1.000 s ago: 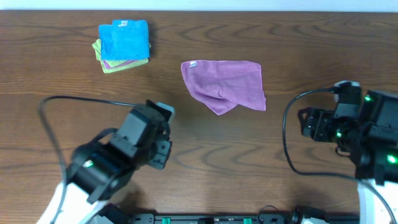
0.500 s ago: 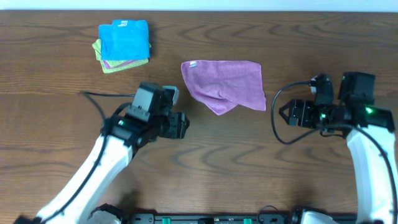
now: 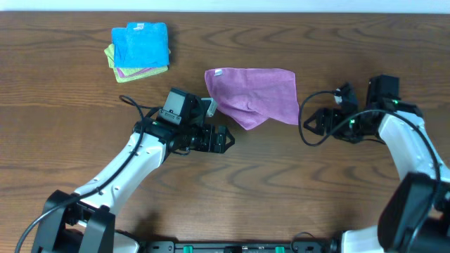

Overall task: Fold the cloth
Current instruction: 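Move both grippers to the cloth's left and right sides near the front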

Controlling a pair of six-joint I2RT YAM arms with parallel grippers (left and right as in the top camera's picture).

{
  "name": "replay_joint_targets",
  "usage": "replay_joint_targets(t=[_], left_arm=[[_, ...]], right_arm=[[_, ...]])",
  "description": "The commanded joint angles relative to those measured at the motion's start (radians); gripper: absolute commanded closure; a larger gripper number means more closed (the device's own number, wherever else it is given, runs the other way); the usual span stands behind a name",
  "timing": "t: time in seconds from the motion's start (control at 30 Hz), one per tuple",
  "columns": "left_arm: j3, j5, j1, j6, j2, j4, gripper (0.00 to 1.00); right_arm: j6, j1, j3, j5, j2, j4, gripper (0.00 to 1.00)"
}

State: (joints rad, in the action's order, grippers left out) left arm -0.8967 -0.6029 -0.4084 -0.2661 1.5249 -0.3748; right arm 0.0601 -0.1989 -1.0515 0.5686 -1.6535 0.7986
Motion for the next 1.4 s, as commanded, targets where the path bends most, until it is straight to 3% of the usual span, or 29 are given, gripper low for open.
replay_joint_targets(t=[0.0,0.83,1.37], left_arm=[[0.004,-0.020,0.003,-0.004,0.000,0.004,0.05],[0.004,-0.026,0.003,-0.004,0.000,0.011,0.05],[0.004,-0.026,0.003,-0.004,0.000,0.011,0.04]], right_arm=[[0.031,-0.003,0.000,0.099,-0.064,-0.025,0.19],[0.046,-0.002,0.000,0.226,-0.251,-0.251,0.21],[0.003,0.049,0.000,0.256,-0.347,-0.328,0.51]])
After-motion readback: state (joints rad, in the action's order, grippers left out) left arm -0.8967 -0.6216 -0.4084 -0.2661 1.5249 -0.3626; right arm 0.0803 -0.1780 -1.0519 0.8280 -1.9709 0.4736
